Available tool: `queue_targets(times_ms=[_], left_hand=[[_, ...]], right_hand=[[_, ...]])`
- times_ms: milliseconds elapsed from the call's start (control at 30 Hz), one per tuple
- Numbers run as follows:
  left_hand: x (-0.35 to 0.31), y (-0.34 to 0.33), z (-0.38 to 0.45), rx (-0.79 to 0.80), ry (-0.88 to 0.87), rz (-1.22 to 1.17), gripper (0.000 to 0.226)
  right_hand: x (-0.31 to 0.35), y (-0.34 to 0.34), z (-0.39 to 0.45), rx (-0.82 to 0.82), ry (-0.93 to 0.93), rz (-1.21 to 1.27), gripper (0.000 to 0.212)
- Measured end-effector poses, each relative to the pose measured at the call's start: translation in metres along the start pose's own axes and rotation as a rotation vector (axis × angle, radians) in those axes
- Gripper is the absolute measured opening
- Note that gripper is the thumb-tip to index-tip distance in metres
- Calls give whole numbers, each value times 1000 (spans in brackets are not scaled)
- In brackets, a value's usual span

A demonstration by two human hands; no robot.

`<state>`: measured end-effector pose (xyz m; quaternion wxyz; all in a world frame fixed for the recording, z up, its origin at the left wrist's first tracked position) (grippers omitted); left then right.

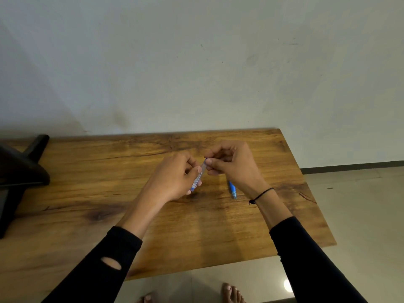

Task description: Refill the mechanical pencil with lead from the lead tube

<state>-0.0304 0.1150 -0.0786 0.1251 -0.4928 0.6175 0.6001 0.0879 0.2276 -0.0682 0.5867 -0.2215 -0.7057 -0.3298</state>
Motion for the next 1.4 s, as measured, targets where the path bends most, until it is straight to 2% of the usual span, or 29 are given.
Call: queue_targets(times_ms=[233,400,467,533,600,667,733,833,933,1000,1233,1300,1400], left_hand=[[-4,-2,0,-13,-50,53,11],[-1,-2,2,-46,-5,-75,13],[4,0,4,-76,38,-168,13],[10,1,5,-105,88,-265,10],[14,1,6,-124,119,-360,11],[16,-4,7,-109,131,-412,14],[15,-8,7,-93,129,-379,16],[9,-11,9,-98,81,-235,16],[3,-9,7,-180,10,146,18],[5,1,3,-286,-8,267,13],[14,8,-5,-468,-110,361,6],[18,9,-10,-487,-73,356,6],[23,9,-21,-483,1,290,10]], right_hand=[[-7,0,3,-11,-18,-24,8],[-2,-3,0,-11,11,-5,11],[5,-7,0,22,46,-65,23],[9,-16,-2,82,72,-199,48],[12,-28,-6,140,120,-446,74],[16,-38,-13,146,220,-691,89],[22,-38,-19,87,316,-852,88],[16,-26,-19,50,270,-951,90],[-6,-21,-20,131,198,-1049,97],[-20,-21,-18,181,163,-1107,97],[-31,-17,-19,230,177,-1158,100],[-28,-17,-23,250,140,-1156,112],[-18,-19,-24,271,69,-1143,144]])
Point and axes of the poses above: each hand's wrist, its own z-axis towards the middle knuckle, its own y-axis out of the back of the hand, x = y × z, the point moved 9 cm from there along z, towards the middle knuckle, and after that the axes turned 3 degrees about z, right-handed, at the moved point
